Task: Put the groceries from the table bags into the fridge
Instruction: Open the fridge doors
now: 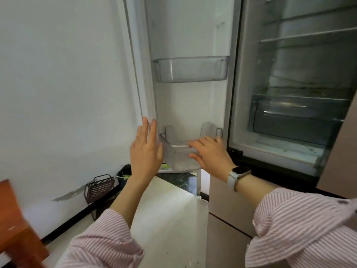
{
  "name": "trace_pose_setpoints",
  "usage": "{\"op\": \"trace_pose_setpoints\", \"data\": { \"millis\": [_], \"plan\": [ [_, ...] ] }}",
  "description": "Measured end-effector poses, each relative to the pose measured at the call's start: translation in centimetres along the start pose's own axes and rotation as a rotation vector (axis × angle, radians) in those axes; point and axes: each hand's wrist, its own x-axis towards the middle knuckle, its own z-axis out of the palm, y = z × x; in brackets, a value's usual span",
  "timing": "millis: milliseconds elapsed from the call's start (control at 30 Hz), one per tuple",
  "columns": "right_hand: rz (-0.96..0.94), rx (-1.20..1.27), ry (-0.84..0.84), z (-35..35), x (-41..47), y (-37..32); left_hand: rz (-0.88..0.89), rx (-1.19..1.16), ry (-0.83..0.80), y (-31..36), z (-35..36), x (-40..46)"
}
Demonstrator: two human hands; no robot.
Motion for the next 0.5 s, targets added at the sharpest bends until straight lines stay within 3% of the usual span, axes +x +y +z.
{"op": "trace_pose_setpoints", "data": {
  "millis": [100, 167, 300, 400, 500],
  "plan": [
    [-0.013, 0.040, -0.041, 0.8, 1.3, -0.3, -0.110, -0.055, -0.036, -0.2, 0.0, 1.0],
    [-0.040, 0.100, -0.011, 0.7, 1.2, 0.0, -0.075, -0.117, 0.026, 0.9, -0.2, 0.4],
    [-0.024, 0.136, 0.270, -0.7, -2.4, 3.4, 0.088, -0.280, 0.165, 6.0, 0.3, -0.6],
    [0.072, -0.096, 0.285, -3.8, -6.1, 9.1, 0.280, -0.314, 0.181, 11.1, 1.7, 0.3],
    [0.172, -0.535, 0.050, -8.4, -9.5, 15.7, 0.435, -0.376, 0.109, 16.7, 3.7, 1.5]
  ]
}}
